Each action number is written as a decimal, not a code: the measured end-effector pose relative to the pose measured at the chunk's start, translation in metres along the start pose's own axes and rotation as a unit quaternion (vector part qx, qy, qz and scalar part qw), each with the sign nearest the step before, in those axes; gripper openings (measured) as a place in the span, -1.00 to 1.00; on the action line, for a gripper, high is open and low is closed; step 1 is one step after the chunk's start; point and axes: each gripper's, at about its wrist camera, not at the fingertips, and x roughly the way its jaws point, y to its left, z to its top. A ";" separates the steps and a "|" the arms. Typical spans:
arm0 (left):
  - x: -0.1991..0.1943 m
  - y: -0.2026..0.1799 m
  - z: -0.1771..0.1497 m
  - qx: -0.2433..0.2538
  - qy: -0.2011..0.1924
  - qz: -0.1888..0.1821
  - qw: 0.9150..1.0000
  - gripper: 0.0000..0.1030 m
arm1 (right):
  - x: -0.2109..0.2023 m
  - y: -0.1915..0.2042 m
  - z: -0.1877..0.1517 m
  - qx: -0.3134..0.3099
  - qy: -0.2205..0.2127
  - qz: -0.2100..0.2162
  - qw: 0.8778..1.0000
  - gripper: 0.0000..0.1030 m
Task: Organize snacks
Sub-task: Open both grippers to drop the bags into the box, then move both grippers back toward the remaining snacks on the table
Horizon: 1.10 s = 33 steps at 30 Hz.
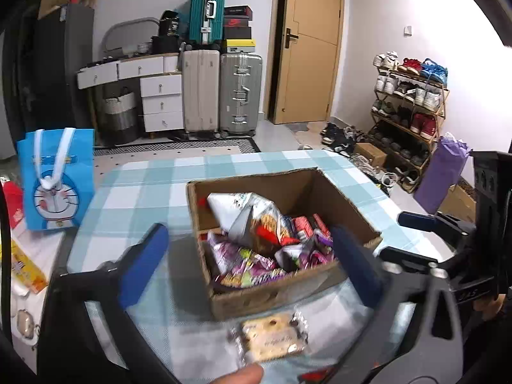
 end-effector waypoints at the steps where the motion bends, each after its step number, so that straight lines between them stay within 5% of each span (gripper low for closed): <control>1: -0.007 0.000 -0.005 0.002 -0.001 0.005 1.000 0.98 | -0.005 0.000 -0.005 -0.001 0.002 -0.001 1.000 0.99; 19: -0.051 0.002 -0.087 -0.005 0.046 0.029 0.998 0.98 | -0.042 0.020 -0.075 -0.034 0.065 -0.017 0.997 0.99; 33: -0.062 0.003 -0.094 0.001 0.055 0.033 0.998 0.98 | -0.025 0.067 -0.097 -0.109 0.126 0.062 0.984 0.99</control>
